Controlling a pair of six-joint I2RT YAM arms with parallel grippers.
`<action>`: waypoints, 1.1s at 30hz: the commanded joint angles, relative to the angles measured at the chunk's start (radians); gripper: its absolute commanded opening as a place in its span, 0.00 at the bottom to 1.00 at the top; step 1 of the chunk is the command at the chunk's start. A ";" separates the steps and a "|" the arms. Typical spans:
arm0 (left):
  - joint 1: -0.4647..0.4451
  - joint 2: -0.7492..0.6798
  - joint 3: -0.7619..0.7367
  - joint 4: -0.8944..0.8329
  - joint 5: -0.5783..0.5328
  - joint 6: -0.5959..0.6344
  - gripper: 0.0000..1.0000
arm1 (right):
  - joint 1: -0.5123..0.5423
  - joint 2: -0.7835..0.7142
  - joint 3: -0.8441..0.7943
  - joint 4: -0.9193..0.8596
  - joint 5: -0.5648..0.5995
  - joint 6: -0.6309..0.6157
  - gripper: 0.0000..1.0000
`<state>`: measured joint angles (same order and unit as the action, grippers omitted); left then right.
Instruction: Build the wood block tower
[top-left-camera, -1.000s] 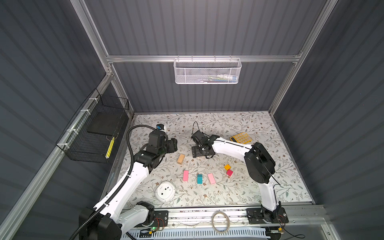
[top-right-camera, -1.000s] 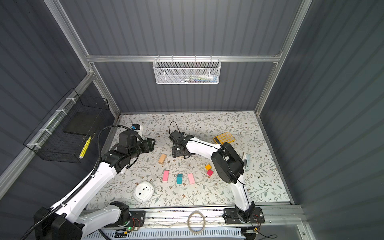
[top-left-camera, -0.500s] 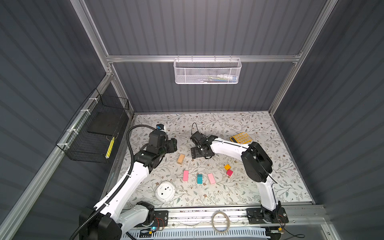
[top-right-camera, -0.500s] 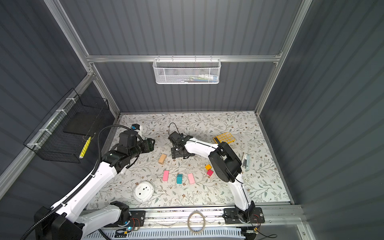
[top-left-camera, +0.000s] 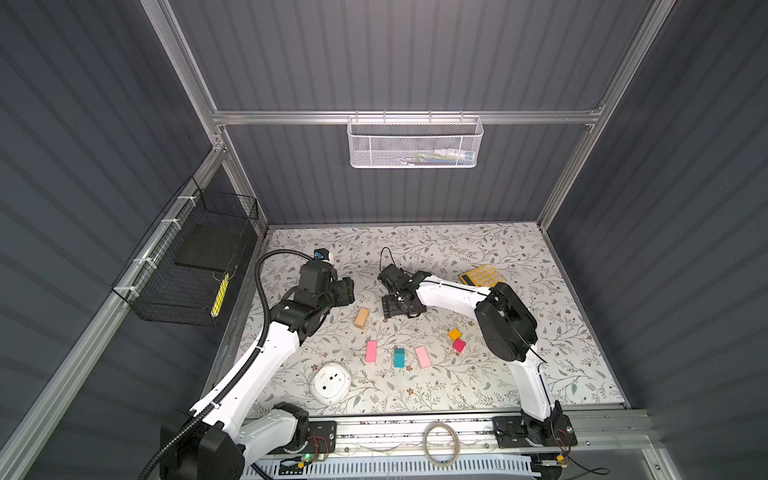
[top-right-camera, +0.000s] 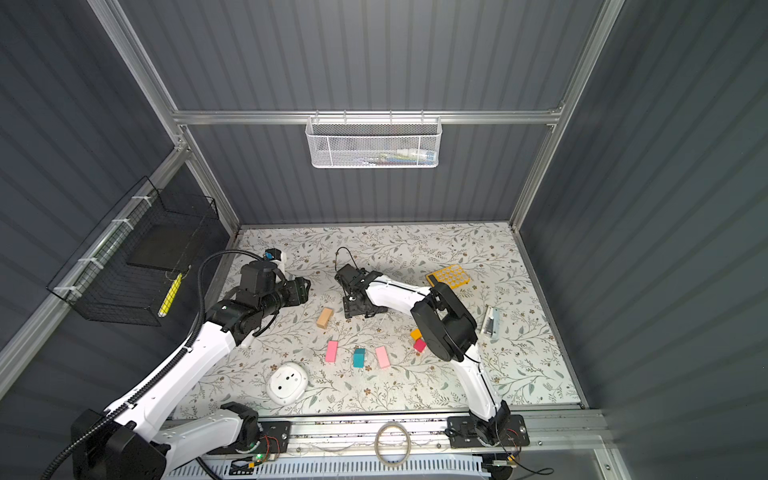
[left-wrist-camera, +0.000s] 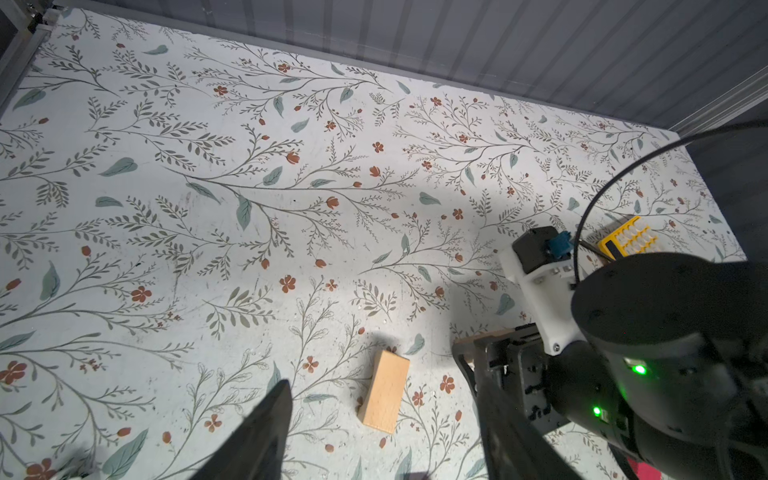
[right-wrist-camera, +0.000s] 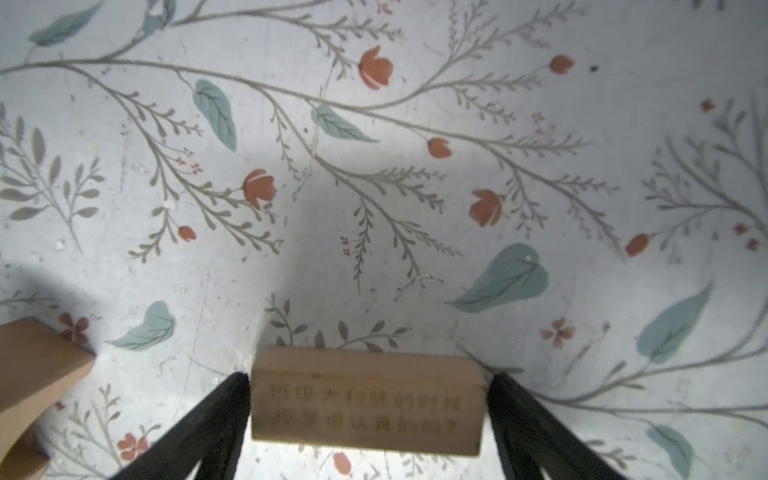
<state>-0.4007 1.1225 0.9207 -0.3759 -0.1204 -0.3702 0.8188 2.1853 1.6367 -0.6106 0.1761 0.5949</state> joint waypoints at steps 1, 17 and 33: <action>-0.007 0.003 -0.001 -0.019 -0.012 0.020 0.71 | -0.001 0.023 0.021 -0.032 0.019 0.009 0.86; -0.007 0.003 -0.002 -0.024 -0.017 0.019 0.70 | -0.057 -0.047 -0.072 0.016 0.020 0.054 0.75; -0.008 0.013 -0.001 -0.027 -0.022 0.018 0.70 | -0.109 -0.038 -0.071 0.017 0.048 0.054 0.75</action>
<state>-0.4007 1.1355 0.9203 -0.3817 -0.1318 -0.3702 0.7147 2.1403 1.5593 -0.5732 0.2008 0.6373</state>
